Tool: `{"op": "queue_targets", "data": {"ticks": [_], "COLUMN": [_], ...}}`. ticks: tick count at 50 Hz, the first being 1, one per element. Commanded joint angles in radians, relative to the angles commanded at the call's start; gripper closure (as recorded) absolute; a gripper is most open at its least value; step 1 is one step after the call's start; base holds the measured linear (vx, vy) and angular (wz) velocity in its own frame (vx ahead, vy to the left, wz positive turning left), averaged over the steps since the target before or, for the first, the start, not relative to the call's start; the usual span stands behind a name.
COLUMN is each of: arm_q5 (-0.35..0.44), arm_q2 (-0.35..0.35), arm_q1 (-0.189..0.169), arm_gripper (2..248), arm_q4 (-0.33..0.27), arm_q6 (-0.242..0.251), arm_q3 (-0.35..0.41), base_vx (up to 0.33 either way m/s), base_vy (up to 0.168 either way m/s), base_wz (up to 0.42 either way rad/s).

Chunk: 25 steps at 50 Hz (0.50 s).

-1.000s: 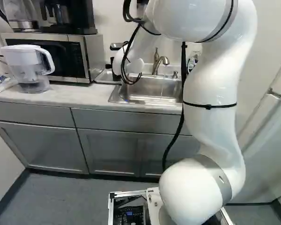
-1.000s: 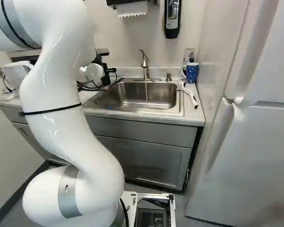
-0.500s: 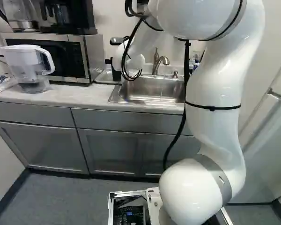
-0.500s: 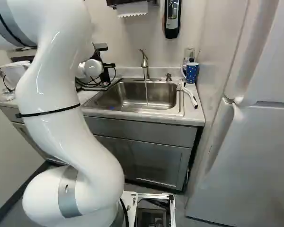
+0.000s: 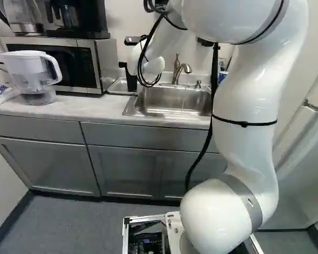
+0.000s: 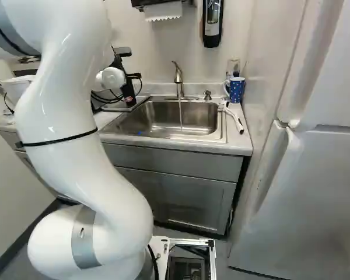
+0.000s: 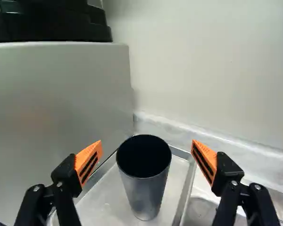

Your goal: Rinse the cup and place it in the tray

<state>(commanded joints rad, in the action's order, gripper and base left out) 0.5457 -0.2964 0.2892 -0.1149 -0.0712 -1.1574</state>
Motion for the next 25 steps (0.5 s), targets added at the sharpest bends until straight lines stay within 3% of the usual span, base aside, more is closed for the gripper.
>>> {"op": "queue_targets", "data": {"ticks": [25], "arm_q5": [-0.054], "arm_q2": [0.027], "arm_q1": [0.000], "arm_gripper": [3], "arm_q4": [0.000], "arm_q6": [0.000], "arm_q3": [-0.022], "base_vx": [0.000], "base_vy": [0.000], "base_wz": [0.000]}}
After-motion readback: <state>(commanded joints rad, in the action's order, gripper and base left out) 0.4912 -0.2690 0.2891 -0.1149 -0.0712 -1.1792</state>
